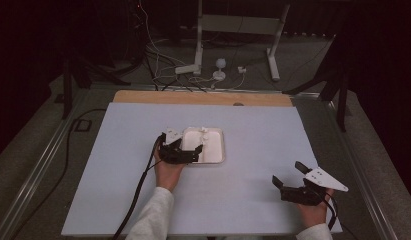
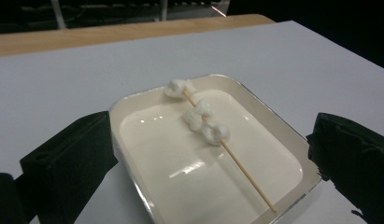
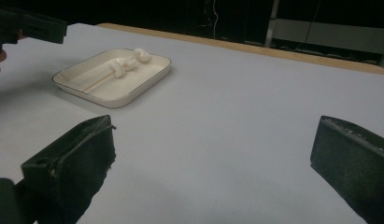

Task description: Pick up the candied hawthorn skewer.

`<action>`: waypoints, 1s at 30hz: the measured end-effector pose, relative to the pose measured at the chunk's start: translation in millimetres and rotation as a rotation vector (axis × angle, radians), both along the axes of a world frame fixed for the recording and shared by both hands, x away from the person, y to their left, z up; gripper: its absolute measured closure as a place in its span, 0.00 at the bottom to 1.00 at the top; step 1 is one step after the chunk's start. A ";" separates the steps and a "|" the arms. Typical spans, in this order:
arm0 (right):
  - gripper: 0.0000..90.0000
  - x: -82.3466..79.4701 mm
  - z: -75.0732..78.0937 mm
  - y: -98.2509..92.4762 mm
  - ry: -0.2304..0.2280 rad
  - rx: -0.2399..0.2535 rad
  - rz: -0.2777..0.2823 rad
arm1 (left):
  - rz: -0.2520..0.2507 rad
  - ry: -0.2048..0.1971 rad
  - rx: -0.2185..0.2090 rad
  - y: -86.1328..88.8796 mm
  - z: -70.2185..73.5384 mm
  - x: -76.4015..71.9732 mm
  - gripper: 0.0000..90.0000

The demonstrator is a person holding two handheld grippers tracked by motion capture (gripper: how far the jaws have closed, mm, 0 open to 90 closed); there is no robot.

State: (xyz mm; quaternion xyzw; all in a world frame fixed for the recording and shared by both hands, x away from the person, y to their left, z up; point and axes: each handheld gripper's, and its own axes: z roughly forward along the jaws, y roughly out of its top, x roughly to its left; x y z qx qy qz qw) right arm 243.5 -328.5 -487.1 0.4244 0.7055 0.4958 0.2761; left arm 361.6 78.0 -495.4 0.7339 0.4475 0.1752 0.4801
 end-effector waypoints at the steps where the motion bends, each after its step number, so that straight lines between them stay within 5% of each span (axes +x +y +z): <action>1: 0.00 0.0 0.0 0.0 0.000 0.000 0.000 | -0.006 0.011 0.000 -1.2 -1.2 0.7 0.01; 10: 0.00 0.4 -0.3 -0.1 0.002 -0.001 -0.001 | -0.053 0.099 -0.017 -11.2 -8.2 4.6 0.05; 19: 0.00 0.5 -0.4 -0.7 0.002 0.001 -0.002 | -0.044 0.214 0.054 -26.0 -20.0 8.8 0.20; 23: 0.00 0.7 -0.6 -1.0 0.004 0.004 -0.002 | -0.039 0.238 0.092 -28.6 -24.8 9.9 0.36; 30: 0.00 1.0 -0.9 -1.4 0.006 0.008 -0.004 | 0.005 0.226 0.175 -32.4 -23.3 9.0 0.54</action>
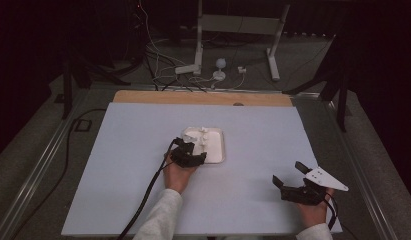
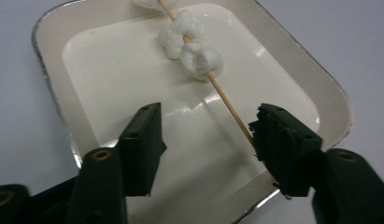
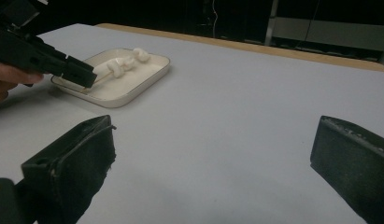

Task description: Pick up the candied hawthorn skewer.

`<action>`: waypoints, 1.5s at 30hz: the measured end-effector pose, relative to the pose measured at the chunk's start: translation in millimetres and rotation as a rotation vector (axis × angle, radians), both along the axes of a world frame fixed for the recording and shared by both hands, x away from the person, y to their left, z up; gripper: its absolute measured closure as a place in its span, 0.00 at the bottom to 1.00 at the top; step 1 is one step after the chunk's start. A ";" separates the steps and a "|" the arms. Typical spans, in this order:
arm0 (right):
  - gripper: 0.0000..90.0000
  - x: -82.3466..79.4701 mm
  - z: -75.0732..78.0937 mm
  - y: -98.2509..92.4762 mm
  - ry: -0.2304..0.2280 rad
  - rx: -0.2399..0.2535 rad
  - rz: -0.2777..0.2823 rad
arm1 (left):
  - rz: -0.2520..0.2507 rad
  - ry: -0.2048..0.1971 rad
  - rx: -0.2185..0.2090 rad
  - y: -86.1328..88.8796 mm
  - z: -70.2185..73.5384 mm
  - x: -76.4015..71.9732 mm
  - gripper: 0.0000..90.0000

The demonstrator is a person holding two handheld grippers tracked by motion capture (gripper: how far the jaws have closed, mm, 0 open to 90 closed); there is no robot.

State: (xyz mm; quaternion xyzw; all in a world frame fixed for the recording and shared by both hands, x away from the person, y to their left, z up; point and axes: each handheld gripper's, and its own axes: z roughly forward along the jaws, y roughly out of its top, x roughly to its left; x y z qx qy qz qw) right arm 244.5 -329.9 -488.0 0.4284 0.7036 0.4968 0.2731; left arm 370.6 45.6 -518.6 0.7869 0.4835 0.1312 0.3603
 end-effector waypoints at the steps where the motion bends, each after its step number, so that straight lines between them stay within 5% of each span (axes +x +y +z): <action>1: 0.00 0.0 0.0 -0.1 -0.001 0.000 0.000 | 0.002 -0.003 0.008 -0.6 0.2 0.1 0.54; 5: 0.00 -0.1 0.0 -0.3 0.000 0.001 0.000 | 0.012 -0.003 0.020 1.1 0.5 0.7 0.63; 9: 0.00 0.1 -0.1 -0.6 0.002 0.001 -0.001 | 0.028 0.033 -0.012 6.8 1.8 3.6 0.78; 18: 0.00 0.0 -0.2 -0.5 0.003 0.001 0.001 | 0.033 0.088 -0.076 10.5 2.2 3.6 0.82; 23: 0.00 0.4 -0.7 0.4 0.005 -0.002 0.002 | 0.014 0.079 -0.047 4.8 3.1 -0.4 0.79; 28: 0.00 -0.2 -0.3 0.6 0.004 -0.003 0.002 | 0.017 0.100 -0.044 8.3 3.0 1.2 0.96; 38: 0.00 0.4 -0.8 -1.7 0.008 0.002 -0.004 | 0.030 0.180 -0.194 25.2 5.6 1.9 1.00; 45: 0.00 0.8 -1.1 -0.2 0.010 -0.003 -0.001 | -0.008 0.245 -0.200 30.3 6.6 2.4 0.99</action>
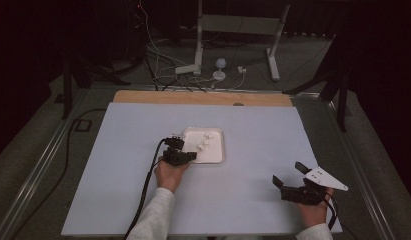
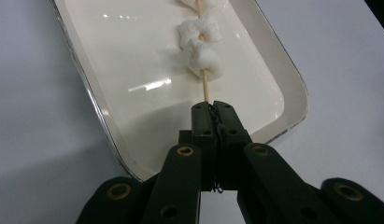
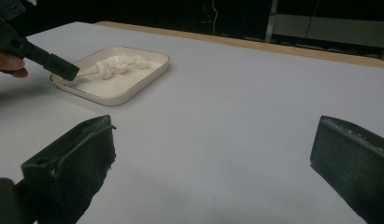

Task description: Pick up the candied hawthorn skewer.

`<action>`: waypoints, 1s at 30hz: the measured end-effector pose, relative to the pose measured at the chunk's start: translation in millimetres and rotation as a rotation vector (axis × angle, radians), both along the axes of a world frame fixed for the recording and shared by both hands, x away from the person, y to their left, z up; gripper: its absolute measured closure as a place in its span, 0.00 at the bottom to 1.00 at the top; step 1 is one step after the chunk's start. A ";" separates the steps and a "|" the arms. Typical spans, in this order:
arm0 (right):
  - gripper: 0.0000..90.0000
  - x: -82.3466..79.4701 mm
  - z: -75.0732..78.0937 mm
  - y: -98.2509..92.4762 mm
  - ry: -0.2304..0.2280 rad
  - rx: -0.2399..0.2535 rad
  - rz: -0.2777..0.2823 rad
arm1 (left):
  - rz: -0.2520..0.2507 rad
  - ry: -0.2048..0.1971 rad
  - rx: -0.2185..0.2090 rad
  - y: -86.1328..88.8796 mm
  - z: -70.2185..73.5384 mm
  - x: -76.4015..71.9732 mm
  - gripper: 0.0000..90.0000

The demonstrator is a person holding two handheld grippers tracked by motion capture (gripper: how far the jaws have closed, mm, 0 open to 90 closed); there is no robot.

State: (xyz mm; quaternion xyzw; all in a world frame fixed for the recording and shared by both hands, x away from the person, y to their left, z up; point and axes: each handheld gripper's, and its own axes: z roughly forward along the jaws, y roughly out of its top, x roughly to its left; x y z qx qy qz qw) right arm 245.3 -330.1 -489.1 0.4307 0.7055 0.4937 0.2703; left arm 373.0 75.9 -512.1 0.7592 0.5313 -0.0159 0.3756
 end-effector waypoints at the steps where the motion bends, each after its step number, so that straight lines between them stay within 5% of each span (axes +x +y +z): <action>1: 0.00 0.0 0.0 0.3 0.000 0.000 0.000 | -0.009 0.010 0.007 -0.8 -2.3 0.6 0.98; 10: 0.00 -0.1 -0.1 -0.9 0.002 0.002 -0.004 | 0.001 -0.001 -0.014 2.1 1.0 0.0 1.00; 30: 0.00 1.2 0.2 5.0 0.019 0.011 0.012 | -0.018 -0.102 -0.119 39.4 19.3 -21.3 1.00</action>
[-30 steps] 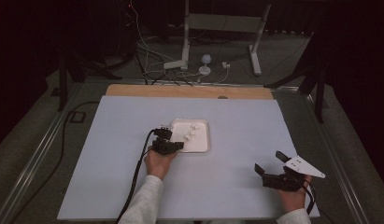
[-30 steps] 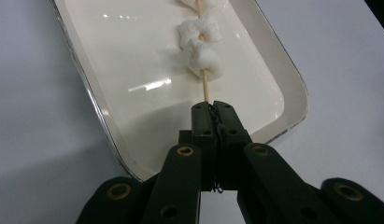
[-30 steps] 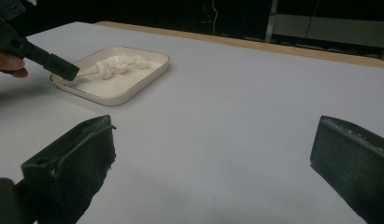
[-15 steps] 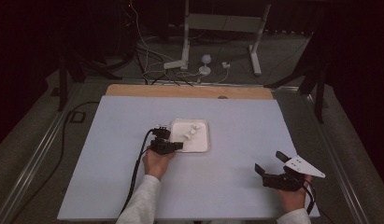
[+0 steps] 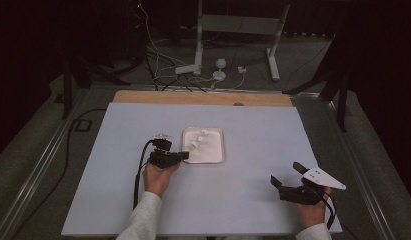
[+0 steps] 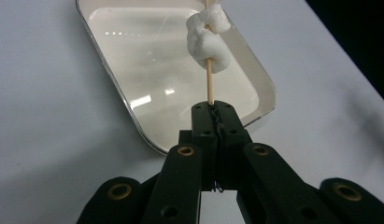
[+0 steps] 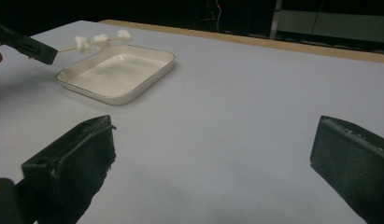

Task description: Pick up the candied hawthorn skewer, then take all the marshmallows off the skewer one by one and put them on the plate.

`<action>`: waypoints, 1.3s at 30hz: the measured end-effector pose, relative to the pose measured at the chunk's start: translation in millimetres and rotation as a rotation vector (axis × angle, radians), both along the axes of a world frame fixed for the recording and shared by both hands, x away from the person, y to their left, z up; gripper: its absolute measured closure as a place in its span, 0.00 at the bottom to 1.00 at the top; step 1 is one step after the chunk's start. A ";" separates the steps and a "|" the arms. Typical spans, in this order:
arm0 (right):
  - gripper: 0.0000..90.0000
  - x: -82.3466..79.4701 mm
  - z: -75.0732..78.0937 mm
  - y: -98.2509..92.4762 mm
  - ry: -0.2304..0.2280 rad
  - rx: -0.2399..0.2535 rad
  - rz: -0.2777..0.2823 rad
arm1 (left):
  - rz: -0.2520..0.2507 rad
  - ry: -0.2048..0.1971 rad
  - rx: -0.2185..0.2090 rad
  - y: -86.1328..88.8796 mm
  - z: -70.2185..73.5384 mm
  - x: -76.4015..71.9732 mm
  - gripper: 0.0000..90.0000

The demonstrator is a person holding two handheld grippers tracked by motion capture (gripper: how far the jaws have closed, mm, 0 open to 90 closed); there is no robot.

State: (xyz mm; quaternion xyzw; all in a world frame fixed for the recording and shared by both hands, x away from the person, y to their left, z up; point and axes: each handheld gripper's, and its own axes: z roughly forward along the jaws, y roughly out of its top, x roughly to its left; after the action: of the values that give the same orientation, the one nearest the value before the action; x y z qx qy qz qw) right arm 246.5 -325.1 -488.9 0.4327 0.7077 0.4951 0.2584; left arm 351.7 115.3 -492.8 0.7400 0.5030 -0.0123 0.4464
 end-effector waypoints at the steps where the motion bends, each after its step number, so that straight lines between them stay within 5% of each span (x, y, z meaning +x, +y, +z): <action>1: 0.00 0.0 0.0 0.7 0.003 0.002 0.001 | -0.002 -0.005 -0.003 1.4 0.5 -1.1 1.00; 18: 0.00 3.7 17.5 22.9 0.000 0.055 0.054 | -0.026 -0.168 -0.087 28.3 10.1 -29.9 1.00; 26: 0.00 20.0 29.7 33.9 0.022 0.077 0.081 | -0.053 -0.246 -0.090 28.8 17.4 -41.4 1.00; 39: 0.00 52.9 53.8 67.1 0.034 0.101 0.141 | -0.089 -0.303 -0.114 29.9 22.6 -45.6 1.00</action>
State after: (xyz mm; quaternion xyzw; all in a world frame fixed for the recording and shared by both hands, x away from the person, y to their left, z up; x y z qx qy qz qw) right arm 299.4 -258.0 -435.1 0.4024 0.7148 0.5400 0.1887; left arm 306.1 145.2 -470.2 0.7284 0.3952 0.0509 0.5574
